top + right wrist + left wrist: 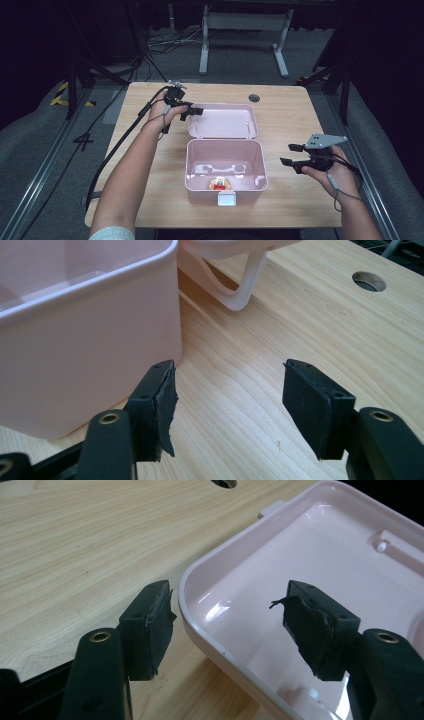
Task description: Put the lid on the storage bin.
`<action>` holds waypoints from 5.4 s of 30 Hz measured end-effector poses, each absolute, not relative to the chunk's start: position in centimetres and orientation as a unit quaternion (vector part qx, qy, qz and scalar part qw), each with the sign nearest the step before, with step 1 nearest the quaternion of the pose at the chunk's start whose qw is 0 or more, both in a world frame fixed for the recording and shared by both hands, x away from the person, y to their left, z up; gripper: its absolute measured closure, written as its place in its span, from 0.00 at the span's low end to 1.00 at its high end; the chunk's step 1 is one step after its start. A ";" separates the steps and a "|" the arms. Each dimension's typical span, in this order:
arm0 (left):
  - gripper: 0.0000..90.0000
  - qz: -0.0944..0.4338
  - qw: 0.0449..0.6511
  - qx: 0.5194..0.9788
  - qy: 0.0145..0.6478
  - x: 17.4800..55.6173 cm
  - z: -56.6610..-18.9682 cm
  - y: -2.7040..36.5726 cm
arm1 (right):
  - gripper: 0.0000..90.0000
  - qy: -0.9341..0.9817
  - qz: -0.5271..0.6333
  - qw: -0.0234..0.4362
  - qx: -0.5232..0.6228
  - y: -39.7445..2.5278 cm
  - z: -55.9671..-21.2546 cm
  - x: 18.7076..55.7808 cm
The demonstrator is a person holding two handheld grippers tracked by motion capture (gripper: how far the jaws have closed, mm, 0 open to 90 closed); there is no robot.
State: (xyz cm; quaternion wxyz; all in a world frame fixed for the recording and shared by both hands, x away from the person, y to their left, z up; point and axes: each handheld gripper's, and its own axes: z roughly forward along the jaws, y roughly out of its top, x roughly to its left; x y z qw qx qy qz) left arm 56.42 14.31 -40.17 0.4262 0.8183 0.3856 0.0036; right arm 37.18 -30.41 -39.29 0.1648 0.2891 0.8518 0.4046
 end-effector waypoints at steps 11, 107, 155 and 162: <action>0.53 -0.036 0.412 0.814 0.409 57.1 -40.9 13.9 | 0.43 0.850 0.405 0.164 0.294 -30.6 -39.3 36.6; 0.74 0.141 0.540 0.789 0.257 43.6 -26.4 15.2 | 0.55 0.834 0.467 0.120 0.268 -27.8 -37.1 35.9; 0.59 0.169 0.560 0.778 0.230 35.8 -28.8 15.8 | 1.00 0.764 0.588 0.064 0.258 -25.8 -32.5 34.3; 0.57 0.173 0.549 0.786 0.226 35.1 -28.9 15.7 | 1.00 0.753 0.602 0.070 0.257 -25.3 -31.8 35.1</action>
